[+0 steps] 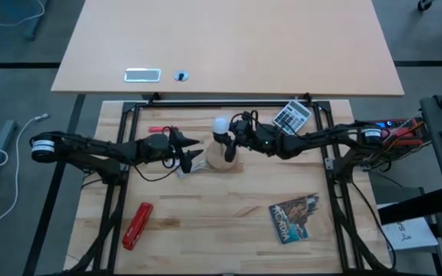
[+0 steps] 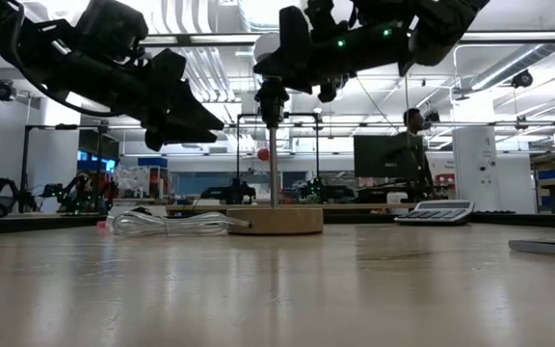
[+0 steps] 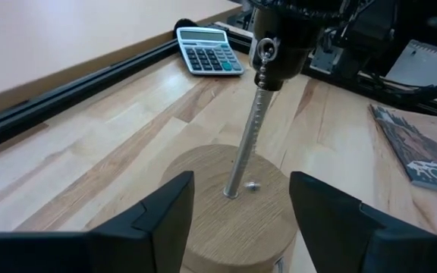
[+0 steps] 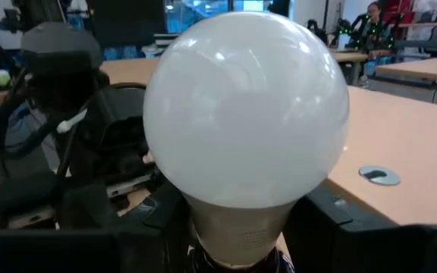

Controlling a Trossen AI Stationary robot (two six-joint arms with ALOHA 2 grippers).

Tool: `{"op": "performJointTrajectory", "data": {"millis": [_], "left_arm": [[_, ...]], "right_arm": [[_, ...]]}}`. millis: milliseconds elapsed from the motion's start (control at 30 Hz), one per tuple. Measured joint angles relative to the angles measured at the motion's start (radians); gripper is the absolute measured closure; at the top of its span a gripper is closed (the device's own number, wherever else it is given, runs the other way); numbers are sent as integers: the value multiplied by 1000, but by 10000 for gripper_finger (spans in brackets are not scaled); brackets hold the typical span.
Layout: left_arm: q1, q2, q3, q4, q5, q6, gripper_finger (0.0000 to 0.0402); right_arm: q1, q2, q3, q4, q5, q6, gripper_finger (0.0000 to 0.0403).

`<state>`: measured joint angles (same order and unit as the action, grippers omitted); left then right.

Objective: Screw lightbulb
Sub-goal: Insert the lightbulb into the lamp

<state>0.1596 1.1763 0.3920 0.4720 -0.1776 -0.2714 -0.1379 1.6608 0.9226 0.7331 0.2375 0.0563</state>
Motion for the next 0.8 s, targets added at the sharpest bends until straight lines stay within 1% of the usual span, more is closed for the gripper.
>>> {"op": "performJointTrajectory", "data": {"millis": [100,267,300,467,567,667,800], "left_arm": [[0,1,-1,-1,0,0,199],[0,1,-2,0,0,0,198],[0,1,-2,-1,0,0,197],[0,1,-2,-2,0,-4,188],[0,0,-2,1,0,-7,184],[0,0,-2,-4,0,-10,182],[0,0,-2,-4,1,-11,186]], "right_arm": [[0,27,1,35,2,9,248],[2,45,5,41,2,8,248],[2,45,4,38,2,9,243],[5,38,-1,7,-5,12,158],[9,26,-4,-21,-1,12,133],[14,14,-4,-20,1,7,131],[23,6,-4,-21,1,3,143]]}}
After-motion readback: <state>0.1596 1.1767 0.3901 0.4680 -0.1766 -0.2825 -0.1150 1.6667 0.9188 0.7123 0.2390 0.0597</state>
